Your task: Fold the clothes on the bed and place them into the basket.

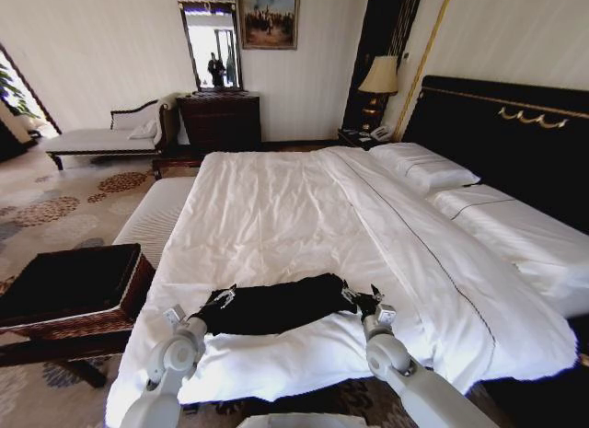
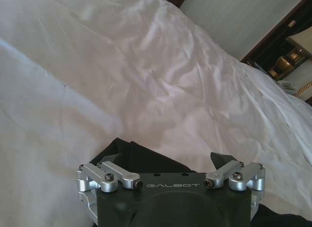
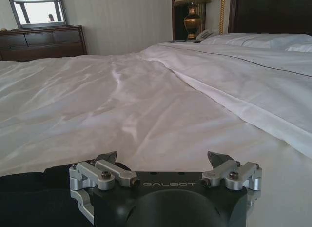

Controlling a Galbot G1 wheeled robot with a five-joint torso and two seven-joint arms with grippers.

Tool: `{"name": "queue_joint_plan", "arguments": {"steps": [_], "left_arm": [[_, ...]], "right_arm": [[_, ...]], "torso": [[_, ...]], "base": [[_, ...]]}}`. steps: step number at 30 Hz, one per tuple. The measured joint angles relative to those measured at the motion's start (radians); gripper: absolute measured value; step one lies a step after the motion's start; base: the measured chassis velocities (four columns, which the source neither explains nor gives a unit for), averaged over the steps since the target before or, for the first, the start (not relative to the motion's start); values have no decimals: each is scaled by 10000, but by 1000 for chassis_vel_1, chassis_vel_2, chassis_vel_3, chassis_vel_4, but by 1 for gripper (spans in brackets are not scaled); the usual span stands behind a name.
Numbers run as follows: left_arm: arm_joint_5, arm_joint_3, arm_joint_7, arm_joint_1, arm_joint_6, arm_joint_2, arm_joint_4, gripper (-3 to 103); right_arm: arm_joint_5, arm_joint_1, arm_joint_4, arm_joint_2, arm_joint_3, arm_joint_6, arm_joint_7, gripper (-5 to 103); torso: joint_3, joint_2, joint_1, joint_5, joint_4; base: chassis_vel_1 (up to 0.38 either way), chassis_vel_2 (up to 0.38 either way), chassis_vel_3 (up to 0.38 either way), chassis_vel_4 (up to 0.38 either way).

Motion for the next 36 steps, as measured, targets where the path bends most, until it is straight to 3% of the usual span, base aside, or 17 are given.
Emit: {"name": "queue_joint_plan", "arguments": {"steps": [7, 10, 12, 14, 17, 19, 21, 24, 25, 27, 32, 33, 36], "left_arm": [[98, 42, 93, -30, -68, -83, 222, 97], [160, 122, 113, -120, -104, -261, 400, 82], [164, 133, 113, -135, -105, -285, 424, 82], [174, 174, 109, -230, -108, -371, 559, 66], [176, 178, 96, -310, -110, -406, 676, 60], [177, 175, 93, -360, -111, -414, 764, 49], [177, 169, 93, -373, -110, -414, 802, 49], [174, 119, 93, -378, -167, -415, 858, 33], [173, 96, 94, -375, -195, -414, 859, 33], [163, 9, 116, -344, -261, -399, 857, 17], [116, -144, 162, -321, -377, -349, 850, 12], [98, -173, 171, -322, -409, -343, 850, 3], [20, -253, 193, -348, -536, -335, 849, 0]], "right_arm": [[-53, 60, -123, 66, -115, -1, 0, 100], [-89, 48, -159, 55, -122, -1, 0, 100], [-89, 40, -159, 47, -119, 0, 1, 100], [-90, 13, -159, 0, -68, 3, 12, 100], [-89, -5, -158, -16, -37, 4, 31, 100], [-89, -24, -158, -25, -23, 5, 45, 100], [-90, -35, -158, -27, -20, 4, 55, 100], [-91, -46, -160, -27, -18, 5, 89, 100], [-93, -50, -163, -27, -14, 5, 103, 100], [-103, -59, -174, -25, -6, 5, 122, 100], [-109, -59, -178, -23, 10, 6, 140, 100], [-108, -59, -178, -24, 14, 7, 145, 100], [-105, -66, -165, -25, 33, 15, 152, 100]], "torso": [[0, 0, 0, 1, 0], [0, 0, 0, 1, -2], [0, 0, 1, 1, -1], [0, 0, 1, 0, -1], [-1, -1, 0, 0, -2], [0, 0, 0, 0, -2], [0, 0, 1, 0, -2], [0, 0, 0, 0, -1], [0, 0, 0, -1, -1], [-1, 0, 0, -1, -2], [-1, 0, 0, 0, -1], [0, 0, 1, -1, -1], [-1, 0, 0, 0, -1]], "base": [[0, 0, 0, 0], [0, 0, 0, 0], [0, 0, 0, 0], [0, 0, 0, 0], [0, 0, 0, 0], [0, 0, 0, 0], [0, 0, 0, 0], [0, 0, 0, 0], [0, 0, 0, 0], [0, 0, 0, 0], [0, 0, 0, 0], [0, 0, 0, 0], [0, 0, 0, 0]]}}
